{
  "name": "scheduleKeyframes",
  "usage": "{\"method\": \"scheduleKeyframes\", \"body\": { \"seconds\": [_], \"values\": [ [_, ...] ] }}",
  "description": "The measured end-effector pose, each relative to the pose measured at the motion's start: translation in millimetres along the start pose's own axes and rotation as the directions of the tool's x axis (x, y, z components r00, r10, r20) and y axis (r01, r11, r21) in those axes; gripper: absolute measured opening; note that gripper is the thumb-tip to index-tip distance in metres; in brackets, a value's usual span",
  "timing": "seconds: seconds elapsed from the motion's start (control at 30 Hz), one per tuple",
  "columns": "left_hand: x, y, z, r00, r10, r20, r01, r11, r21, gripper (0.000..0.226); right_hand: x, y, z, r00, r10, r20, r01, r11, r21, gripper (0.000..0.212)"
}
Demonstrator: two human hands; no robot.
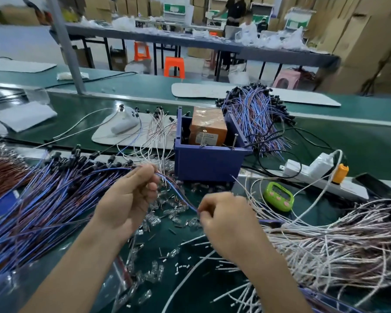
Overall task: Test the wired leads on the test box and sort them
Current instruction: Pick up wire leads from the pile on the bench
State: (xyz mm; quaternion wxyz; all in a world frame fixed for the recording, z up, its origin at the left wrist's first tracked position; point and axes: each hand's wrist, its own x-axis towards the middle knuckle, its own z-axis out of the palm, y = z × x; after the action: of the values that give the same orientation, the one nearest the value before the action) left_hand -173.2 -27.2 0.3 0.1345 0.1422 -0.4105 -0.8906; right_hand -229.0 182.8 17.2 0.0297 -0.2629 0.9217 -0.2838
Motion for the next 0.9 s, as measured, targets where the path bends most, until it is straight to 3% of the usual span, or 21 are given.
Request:
{"method": "scheduleKeyframes", "body": {
  "seconds": [0.07, 0.17, 0.27, 0.37, 0.63, 0.9],
  "values": [
    [-5, -4, 8, 0.999, 0.012, 0.037, -0.018, 0.983, 0.184, 0.016, -6, -2, 9, 0.998, -0.044, 0.034, 0.04, 0.992, 0.123, 0.022],
    [-11, -16, 22, 0.996, 0.073, 0.055, -0.09, 0.869, 0.487, 0.032, -8, -9, 17, 0.995, -0.1, 0.027, 0.081, 0.911, 0.404, 0.02],
    [-13, -24, 30, 0.989, 0.125, 0.076, -0.146, 0.795, 0.589, 0.017, -5, -10, 24, 1.0, -0.03, 0.001, 0.023, 0.788, 0.615, 0.016],
    [-16, -25, 31, 0.981, 0.19, 0.025, -0.163, 0.761, 0.627, 0.012, -5, -10, 27, 0.995, 0.04, 0.094, -0.098, 0.653, 0.751, 0.019],
    [-16, -25, 31, 0.985, 0.151, -0.08, -0.093, 0.864, 0.495, 0.015, -3, -9, 30, 0.99, 0.1, 0.101, -0.142, 0.647, 0.749, 0.022],
    [-15, -29, 30, 0.986, 0.139, -0.095, -0.075, 0.867, 0.493, 0.015, -7, -9, 23, 0.994, 0.11, -0.015, -0.074, 0.752, 0.656, 0.016]
  ]
}}
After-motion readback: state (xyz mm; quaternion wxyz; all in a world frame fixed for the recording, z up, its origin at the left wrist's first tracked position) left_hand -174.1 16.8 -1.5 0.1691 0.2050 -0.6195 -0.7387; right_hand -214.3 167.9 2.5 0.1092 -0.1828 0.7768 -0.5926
